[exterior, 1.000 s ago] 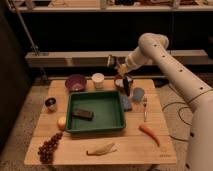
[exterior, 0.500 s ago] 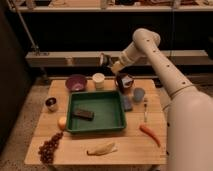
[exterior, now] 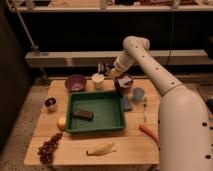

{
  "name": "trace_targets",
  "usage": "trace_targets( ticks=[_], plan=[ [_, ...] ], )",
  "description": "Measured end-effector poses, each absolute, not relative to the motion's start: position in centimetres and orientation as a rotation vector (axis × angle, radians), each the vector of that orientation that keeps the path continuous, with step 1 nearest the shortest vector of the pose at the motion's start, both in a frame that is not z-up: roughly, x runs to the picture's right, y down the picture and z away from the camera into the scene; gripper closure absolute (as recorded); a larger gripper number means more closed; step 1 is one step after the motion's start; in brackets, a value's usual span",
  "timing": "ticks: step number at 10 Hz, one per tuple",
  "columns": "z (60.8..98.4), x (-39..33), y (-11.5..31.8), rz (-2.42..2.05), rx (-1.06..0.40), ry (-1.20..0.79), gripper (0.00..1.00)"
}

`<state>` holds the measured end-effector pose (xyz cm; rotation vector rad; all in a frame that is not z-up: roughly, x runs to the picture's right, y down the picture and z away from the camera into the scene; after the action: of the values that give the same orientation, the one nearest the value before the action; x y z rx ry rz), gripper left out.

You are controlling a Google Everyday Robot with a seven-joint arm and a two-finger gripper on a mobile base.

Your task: Place brush in paper cup

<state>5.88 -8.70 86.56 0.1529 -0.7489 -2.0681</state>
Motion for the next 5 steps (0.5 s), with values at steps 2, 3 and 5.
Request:
trace_targets(
  ticks=[2,3,5],
  plan=[
    [86.80,5.31,-8.60,-2.080,0.116,-0.732,1.00],
    [86.89,5.24,-8.56,-2.084,0.109,-0.726,1.00],
    [87.08,4.79,-8.40,-2.092,0.114,-0.717,1.00]
  ],
)
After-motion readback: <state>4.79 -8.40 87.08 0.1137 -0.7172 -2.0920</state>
